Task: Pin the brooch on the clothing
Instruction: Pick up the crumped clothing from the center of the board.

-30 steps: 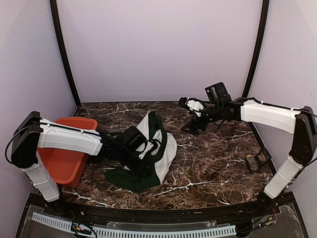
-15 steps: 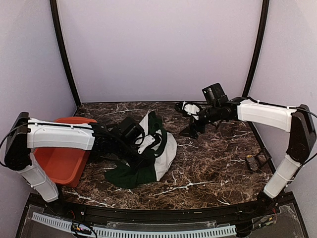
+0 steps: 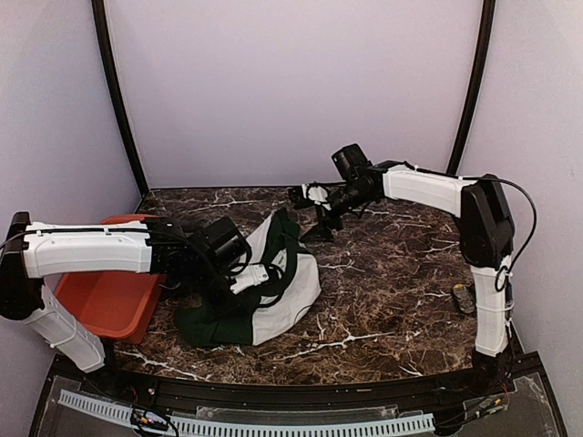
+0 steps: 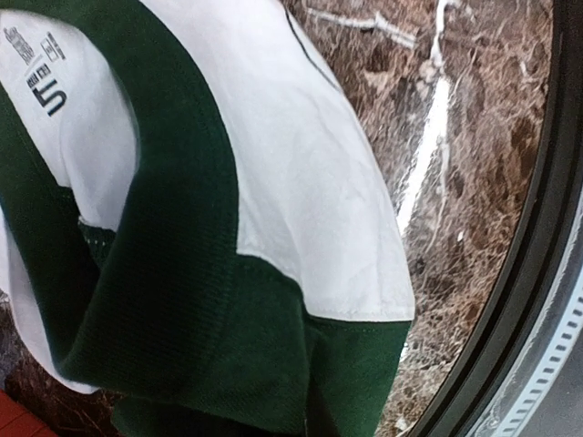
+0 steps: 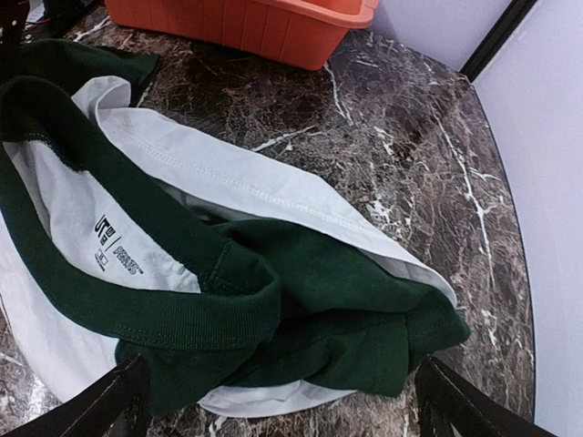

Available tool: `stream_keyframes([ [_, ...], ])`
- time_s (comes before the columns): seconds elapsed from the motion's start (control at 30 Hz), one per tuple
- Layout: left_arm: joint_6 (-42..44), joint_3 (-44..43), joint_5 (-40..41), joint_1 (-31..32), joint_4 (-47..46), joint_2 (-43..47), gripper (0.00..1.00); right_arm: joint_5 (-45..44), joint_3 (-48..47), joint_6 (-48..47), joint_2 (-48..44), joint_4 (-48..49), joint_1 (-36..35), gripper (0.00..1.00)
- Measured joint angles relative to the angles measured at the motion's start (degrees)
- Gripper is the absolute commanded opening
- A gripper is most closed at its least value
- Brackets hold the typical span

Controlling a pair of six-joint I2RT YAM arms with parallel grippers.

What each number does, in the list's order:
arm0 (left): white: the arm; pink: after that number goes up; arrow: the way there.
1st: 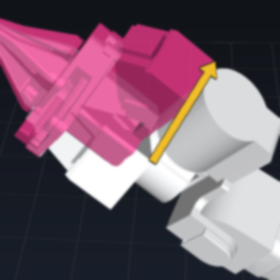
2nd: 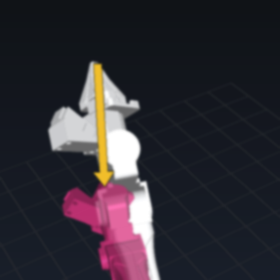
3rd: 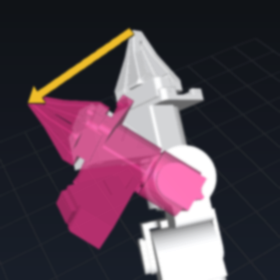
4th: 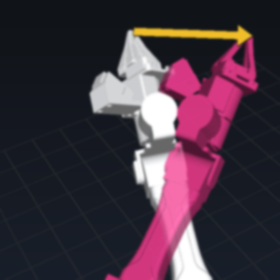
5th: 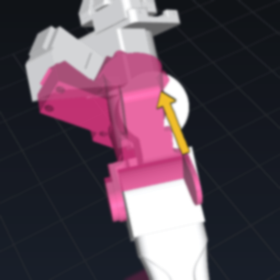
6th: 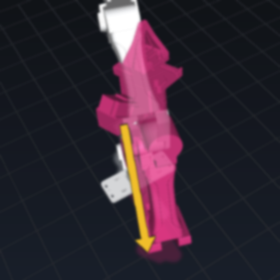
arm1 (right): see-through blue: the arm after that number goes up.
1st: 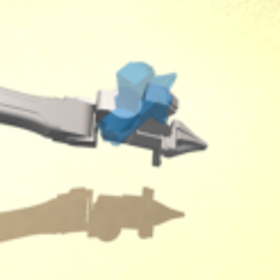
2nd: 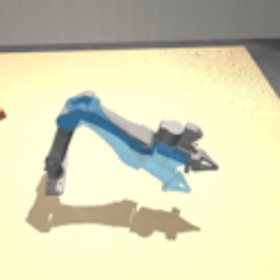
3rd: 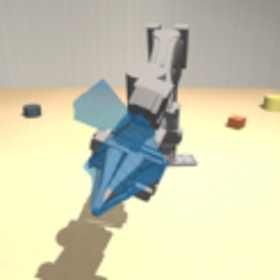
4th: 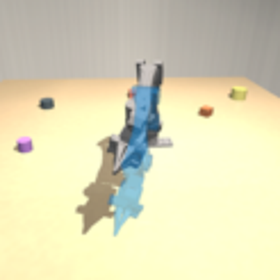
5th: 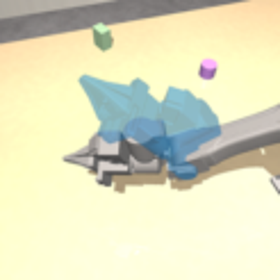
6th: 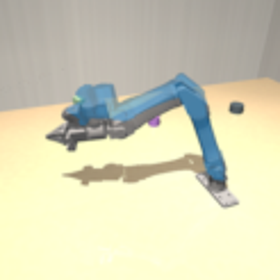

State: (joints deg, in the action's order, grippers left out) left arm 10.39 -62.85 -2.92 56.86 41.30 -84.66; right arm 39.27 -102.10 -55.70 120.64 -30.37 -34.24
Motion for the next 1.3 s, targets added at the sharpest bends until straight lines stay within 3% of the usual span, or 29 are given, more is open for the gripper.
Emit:
stream_keyframes([
  [0.13, 0.57, 0.33, 3.61, 0.37, 2.34, -2.4, 0.01, 3.52, -5.33, -1.14, 5.31, -3.56, 0.0, 0.98],
  [0.5, -0.2, 1.73, 8.55, 0.52, 2.62, -2.75, 0.01, 14.34, -13.44, -0.26, 14.45, -10.16, -0.46, 0.78],
  [0.57, -0.35, 1.86, 9.03, 0.52, 2.71, -2.75, 0.01, 14.97, -13.44, -0.09, 14.97, -10.49, -0.72, 0.67],
  [0.6, -0.39, 1.88, 9.2, 0.52, 2.73, -2.75, 0.01, 15.15, -13.44, 0.0, 15.15, -10.56, -0.85, 0.56],
  [0.73, -0.55, 1.88, 9.88, 0.52, 2.78, -2.75, 0.01, 15.82, -13.44, 0.57, 15.34, -11.08, -1.18, 0.06],
  [0.77, -0.57, 1.88, 10.14, 0.55, 2.78, -2.75, 0.01, 16.02, -13.44, 0.61, 15.34, -11.1, -1.22, 0.0],
  [0.9, -0.76, 1.88, 11.65, 0.55, 2.93, -2.75, 0.06, 16.22, -13.44, 1.31, 15.34, -10.95, -1.22, 0.0],
  [0.97, -1.2, 1.88, 13.2, 0.55, 2.97, -2.75, 0.19, 16.11, -13.44, 1.81, 15.23, -10.8, -1.22, 0.0],
  [1.03, -1.49, 1.88, 14.95, 0.52, 2.97, -2.75, 0.46, 15.32, -13.18, 2.89, 14.62, -10.19, -1.22, 0.0],
  [1.07, -1.68, 1.88, 15.91, 0.52, 2.97, -2.75, 0.68, 14.78, -12.7, 3.56, 13.88, -9.49, -1.22, 0.0],
  [1.13, -2.54, 1.88, 17.38, 0.35, 2.95, -2.75, 0.92, 12.61, -8.22, 5.66, 9.73, -5.86, -1.22, 0.0],
  [1.2, -3.48, 1.88, 18.05, 0.24, 2.91, -2.69, 0.98, 9.64, 0.04, 8.2, 2.14, -0.33, -1.22, 0.0],
  [1.3, -4.83, 2.29, 17.38, -0.55, 2.03, -1.55, 0.99, 5.51, 14.51, 11.82, -12.5, 8.13, -1.22, 0.0],
])
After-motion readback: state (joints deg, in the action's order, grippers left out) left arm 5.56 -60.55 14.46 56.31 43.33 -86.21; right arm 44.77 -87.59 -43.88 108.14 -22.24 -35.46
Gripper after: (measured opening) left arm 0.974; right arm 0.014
